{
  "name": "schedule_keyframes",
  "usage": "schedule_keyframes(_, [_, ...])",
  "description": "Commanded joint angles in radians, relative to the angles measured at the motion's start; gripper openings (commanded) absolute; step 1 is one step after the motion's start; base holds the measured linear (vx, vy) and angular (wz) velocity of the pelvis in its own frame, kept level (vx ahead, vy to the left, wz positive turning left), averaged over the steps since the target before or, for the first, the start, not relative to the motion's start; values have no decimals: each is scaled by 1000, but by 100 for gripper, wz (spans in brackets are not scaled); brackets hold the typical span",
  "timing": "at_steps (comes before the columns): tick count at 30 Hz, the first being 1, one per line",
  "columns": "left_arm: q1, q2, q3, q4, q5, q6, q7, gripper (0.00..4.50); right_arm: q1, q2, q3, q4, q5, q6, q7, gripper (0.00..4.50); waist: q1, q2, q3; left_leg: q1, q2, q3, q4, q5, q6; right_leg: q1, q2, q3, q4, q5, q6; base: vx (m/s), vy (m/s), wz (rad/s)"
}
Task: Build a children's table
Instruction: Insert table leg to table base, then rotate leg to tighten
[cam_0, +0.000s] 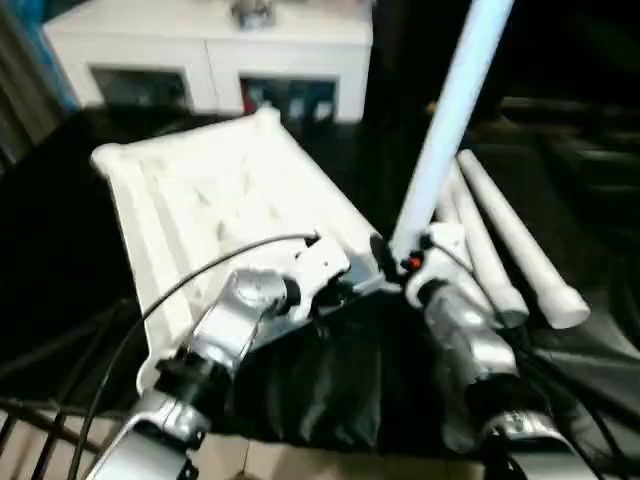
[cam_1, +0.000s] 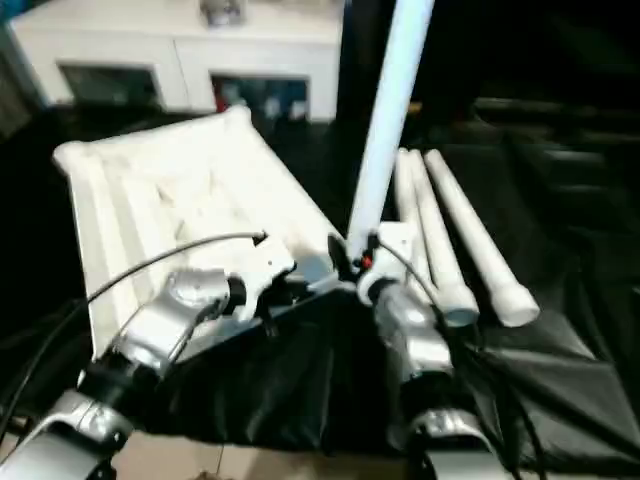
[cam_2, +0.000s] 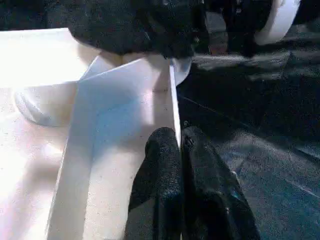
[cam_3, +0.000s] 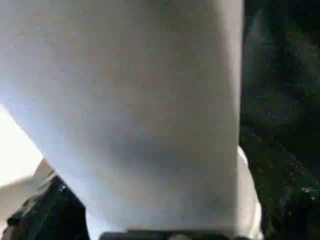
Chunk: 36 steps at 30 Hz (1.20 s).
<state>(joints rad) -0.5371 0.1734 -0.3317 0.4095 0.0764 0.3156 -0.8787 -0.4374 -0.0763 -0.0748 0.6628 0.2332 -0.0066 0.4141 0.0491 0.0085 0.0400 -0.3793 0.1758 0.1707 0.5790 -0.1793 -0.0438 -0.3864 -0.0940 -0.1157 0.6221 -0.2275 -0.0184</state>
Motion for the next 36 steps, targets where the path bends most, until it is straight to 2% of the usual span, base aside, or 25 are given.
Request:
schedule_keyframes(1, [10, 17, -53, 1, -11, -32, -87, 0, 46, -36, 37, -79, 6, 40, 89, 373, 6, -6, -57, 9, 61, -15, -52, -59, 164, 52, -75, 70, -65, 139, -259, 0, 0, 0])
schedule_keyframes(2, [10, 23, -53, 1, -11, -38, -95, 0, 58, -47, 42, -103, 7, 48, 114, 373, 10, -6, -56, 11, 64, -14, -55, -100, 150, 52, -76, 71, -70, 72, -251, 0, 0, 0])
schedule_keyframes(5, [9, 46, -54, 3, -13, -55, -129, 0, 104, -98, 70, -190, 18, 69, 207, 373, 16, -8, -51, 18, 68, -12, -62, -170, 102, 47, -74, 77, -81, -46, -231, 0, 0, 0])
schedule_keyframes(8, [7, 72, -59, 6, -18, -82, -170, 0, 147, -156, 104, -274, 26, 85, 297, 373, 17, -9, -49, 18, 68, -11, -65, -184, 84, 47, -71, 82, -84, -78, -216, 0, 0, 0])
schedule_keyframes(9, [7, 72, -59, 6, -18, -82, -170, 0, 147, -156, 104, -274, 26, 85, 297, 373, 16, -10, -50, 16, 68, -11, -65, -180, 84, 48, -72, 83, -83, -71, -215, 0, 0, 0])
schedule_keyframes(10, [6, 85, -67, 9, -19, -95, -196, 0, 166, -189, 121, -311, 25, 85, 343, 373, 12, -16, -50, 11, 67, -10, -65, -169, 85, 50, -72, 83, -82, -66, -215, 0, 0, 0])
schedule_keyframes(12, [6, 88, -69, 10, -20, -98, -203, 0, 170, -197, 125, -320, 24, 85, 354, 373, 16, -12, -52, 16, 67, -9, -62, -153, 92, 48, -73, 84, -81, -52, -215, 0, 0, 0])
schedule_keyframes(13, [5, 96, -75, 12, -20, -104, -219, 0, 182, -218, 137, -342, 24, 83, 385, 373, 14, -13, -52, 11, 66, -10, -62, -140, 97, 51, -73, 83, -78, -35, -221, 0, 0, 0])
schedule_keyframes(16, [-2, 114, -90, 26, -21, -132, -269, 0, 212, -293, 169, -397, 20, 111, 493, 373, 20, -14, -54, 16, 67, -7, -56, -117, 117, 49, -72, 84, -74, 15, -231, 0, 0, 0])
schedule_keyframes(19, [-9, 125, -99, 40, -19, -150, -300, 0, 218, -337, 192, -406, 10, 122, 559, 373, 21, -15, -53, 10, 65, -9, -54, -116, 130, 54, -72, 82, -73, 18, -235, 0, 0, 0])
schedule_keyframes(20, [-17, 134, -105, 56, -13, -167, -318, 0, 213, -361, 210, -400, -4, 125, 587, 347, 22, -10, -53, 10, 65, -10, -54, -125, 126, 52, -73, 81, -76, 0, -238, 0, 0, 0])
schedule_keyframes(22, [-31, 143, -106, 81, -9, -183, -329, 0, 201, -378, 225, -385, -18, 128, 612, 336, 22, -12, -51, 13, 67, -10, -56, -153, 109, 52, -72, 80, -78, -37, -237, 0, 0, 0])
schedule_keyframes(27, [-43, 149, -106, 101, -5, -195, -338, 0, 188, -382, 228, -377, -11, 139, 630, 295, 24, -13, -52, 14, 68, -10, -57, -161, 94, 52, -74, 82, -79, -59, -240, 0, 0, 0])
schedule_keyframes(29, [-46, 152, -106, 106, -7, -200, -346, 0, 186, -386, 231, -383, -6, 147, 640, 292, 25, -12, -52, 14, 68, -11, -57, -158, 93, 53, -75, 82, -78, -56, -242, 0, 0, 0])
schedule_keyframes(34, [-48, 158, -108, 122, -10, -207, -365, 0, 195, -383, 242, -384, -4, 167, 646, 278, 28, -13, -57, 13, 67, -10, -52, -122, 110, 54, -73, 81, -70, 8, -252, 0, 0, 0])
schedule_keyframes(36, [-49, 149, -100, 124, -15, -192, -352, 0, 192, -361, 230, -373, -1, 181, 609, 276, 29, -10, -55, 14, 66, -10, -52, -128, 111, 53, -74, 81, -71, 1, -256, 0, 0, 0])
